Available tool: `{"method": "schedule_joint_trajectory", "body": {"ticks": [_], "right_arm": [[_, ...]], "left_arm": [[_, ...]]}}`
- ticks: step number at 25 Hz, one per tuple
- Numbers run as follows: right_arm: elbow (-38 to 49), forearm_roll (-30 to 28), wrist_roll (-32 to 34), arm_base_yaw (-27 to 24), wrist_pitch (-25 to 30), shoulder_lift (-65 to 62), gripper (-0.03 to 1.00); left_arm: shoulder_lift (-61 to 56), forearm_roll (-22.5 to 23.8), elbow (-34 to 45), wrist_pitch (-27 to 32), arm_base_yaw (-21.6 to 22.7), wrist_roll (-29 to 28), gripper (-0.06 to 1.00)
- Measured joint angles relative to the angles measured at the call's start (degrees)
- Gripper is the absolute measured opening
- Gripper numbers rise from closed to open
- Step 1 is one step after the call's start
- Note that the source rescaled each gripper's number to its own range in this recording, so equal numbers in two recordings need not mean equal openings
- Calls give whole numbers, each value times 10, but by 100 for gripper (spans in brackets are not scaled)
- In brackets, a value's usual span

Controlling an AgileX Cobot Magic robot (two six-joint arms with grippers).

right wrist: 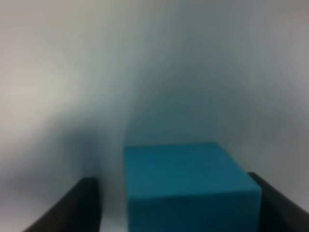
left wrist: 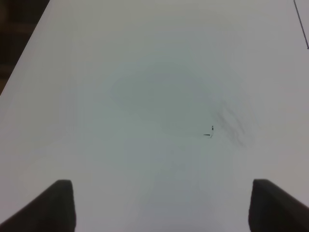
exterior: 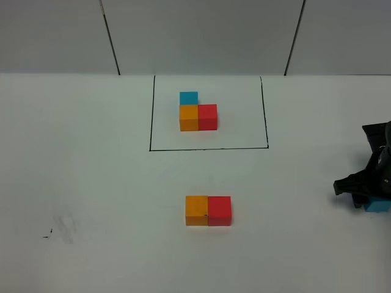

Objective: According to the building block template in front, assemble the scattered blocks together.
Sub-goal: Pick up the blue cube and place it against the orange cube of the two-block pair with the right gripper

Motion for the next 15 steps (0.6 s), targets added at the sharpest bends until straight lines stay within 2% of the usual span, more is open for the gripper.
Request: {"method": "schedule_joint_trajectory", "body": {"ticks": [2, 4, 5, 11, 15], "right_arm": [[0, 1, -1, 0, 0, 0, 21], [0, -1, -2, 0, -1, 0, 4], [0, -1, -2, 0, -2, 0, 0], [0, -15, 1, 0, 0, -13, 1], [0, 13, 38, 3, 22, -68, 1]], "left_arm": [[0, 0, 0, 0, 0, 0, 60], [0, 0, 0, 0, 0, 0, 60], [0, 0, 0, 0, 0, 0, 60], [0, 0, 0, 0, 0, 0, 60], [0, 0, 0, 0, 0, 0, 60]]}}
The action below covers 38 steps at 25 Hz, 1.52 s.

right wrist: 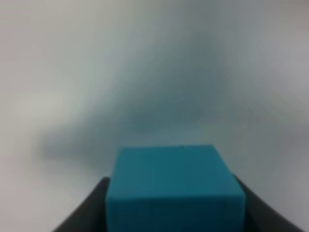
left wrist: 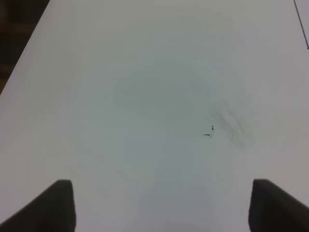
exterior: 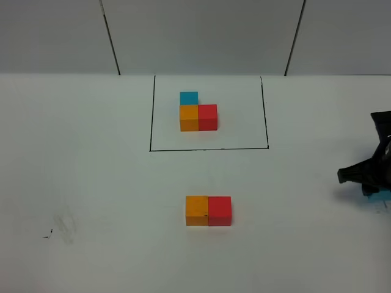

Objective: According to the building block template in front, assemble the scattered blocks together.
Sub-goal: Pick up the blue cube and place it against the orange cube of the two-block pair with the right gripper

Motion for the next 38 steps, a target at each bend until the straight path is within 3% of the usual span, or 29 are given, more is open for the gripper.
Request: {"method": "schedule_joint_trajectory", "body": {"ticks": [3, 7, 13, 17, 22, 29, 38], "right_arm": [[-11, 48, 38, 17, 31, -38, 0], [-56, 84, 51, 98, 58, -48, 0], [-200, 81, 109, 235, 122, 6, 0], [-321, 67, 174, 289, 214, 83, 0], [-419, 54, 214, 343, 243, 163, 0], [-482, 12, 275, 390, 240, 232, 0], [-492, 18, 306, 394, 241, 265, 0]], "left_arm": [[0, 0, 0, 0, 0, 0, 60], [0, 0, 0, 0, 0, 0, 60], [0, 0, 0, 0, 0, 0, 60], [0, 0, 0, 0, 0, 0, 60], [0, 0, 0, 0, 0, 0, 60], [0, 0, 0, 0, 0, 0, 60], [0, 0, 0, 0, 0, 0, 60]]}}
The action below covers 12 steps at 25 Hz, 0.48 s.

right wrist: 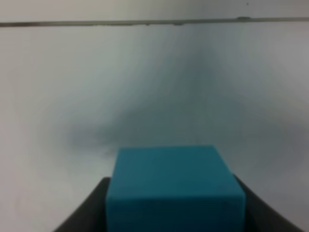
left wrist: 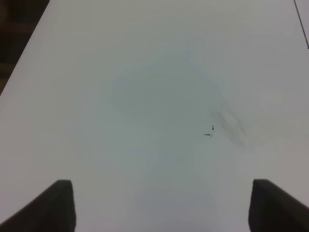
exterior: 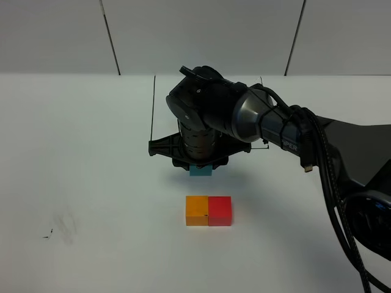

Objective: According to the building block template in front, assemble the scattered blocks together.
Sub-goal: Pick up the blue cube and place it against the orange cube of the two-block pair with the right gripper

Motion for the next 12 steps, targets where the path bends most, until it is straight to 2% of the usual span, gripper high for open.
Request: {"method": "schedule_joint_trajectory", "body": {"ticks": [12], "right_arm": [[0, -19, 14, 22, 24, 10, 0]], "left_arm": [[0, 0, 0, 0, 0, 0, 60]]}}
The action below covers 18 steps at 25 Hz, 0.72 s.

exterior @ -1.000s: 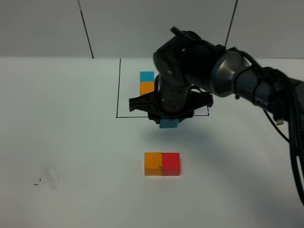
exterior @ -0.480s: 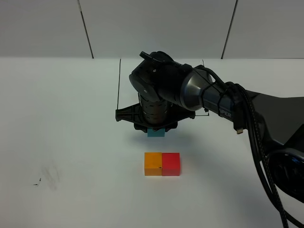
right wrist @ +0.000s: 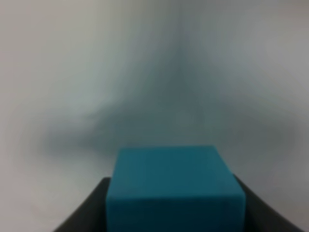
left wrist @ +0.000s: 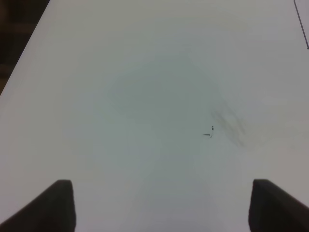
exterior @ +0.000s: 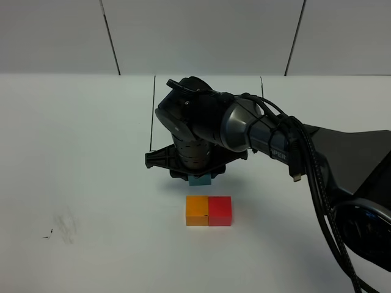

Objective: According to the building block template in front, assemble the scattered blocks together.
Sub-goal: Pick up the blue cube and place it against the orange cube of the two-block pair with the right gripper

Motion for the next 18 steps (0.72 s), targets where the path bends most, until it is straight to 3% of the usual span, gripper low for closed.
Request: {"method": "schedule_joint_trajectory", "body": {"ticks": [18], "right_arm": [[-1, 25, 6, 0, -6, 13, 0]], "left_arm": [[0, 0, 0, 0, 0, 0, 60]]}}
